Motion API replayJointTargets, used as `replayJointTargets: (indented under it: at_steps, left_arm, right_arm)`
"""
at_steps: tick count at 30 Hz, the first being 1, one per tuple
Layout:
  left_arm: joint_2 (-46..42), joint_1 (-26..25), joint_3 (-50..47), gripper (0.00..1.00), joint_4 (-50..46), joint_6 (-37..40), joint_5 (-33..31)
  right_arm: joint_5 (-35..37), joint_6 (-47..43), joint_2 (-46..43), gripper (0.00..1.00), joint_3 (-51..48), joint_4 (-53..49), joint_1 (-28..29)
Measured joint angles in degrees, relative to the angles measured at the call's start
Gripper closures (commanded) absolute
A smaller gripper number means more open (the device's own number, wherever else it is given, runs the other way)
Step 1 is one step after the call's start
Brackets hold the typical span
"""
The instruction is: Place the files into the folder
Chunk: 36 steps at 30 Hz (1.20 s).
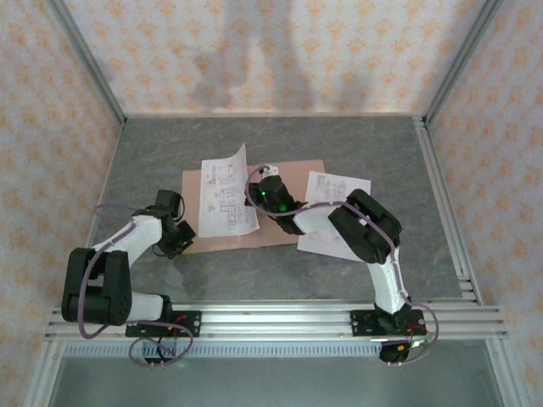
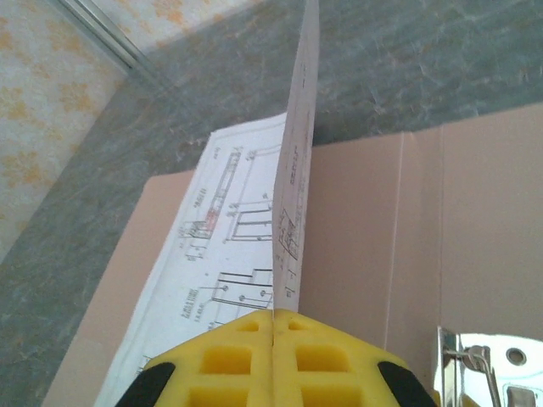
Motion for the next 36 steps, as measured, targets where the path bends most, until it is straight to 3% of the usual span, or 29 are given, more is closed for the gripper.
replayJointTargets:
  at_steps: [18, 26, 31, 36]
  left_arm:
    - [-0.2, -0.9, 0.5, 0.97, -0.5, 0.0, 0.0]
    - [-7.5, 1.5, 6.4, 0.91, -6.7, 1.1, -2.1]
    - [-0.8, 6.1, 8.5, 0.94, -6.2, 2.2, -1.9]
    - [5.5, 7.4, 8.5, 0.95, -5.2, 2.8, -1.7]
  right_arm:
    - [-3.4, 4.7, 3.0, 1.00, 1.5, 0.1, 0.0]
    - [-2.3, 6.2, 3.6, 1.00, 1.0, 0.2, 0.0]
    - [-2.0, 6.6, 3.6, 1.00, 1.0, 0.2, 0.0]
    - [-2.0, 6.8, 3.6, 1.00, 0.9, 0.1, 0.0]
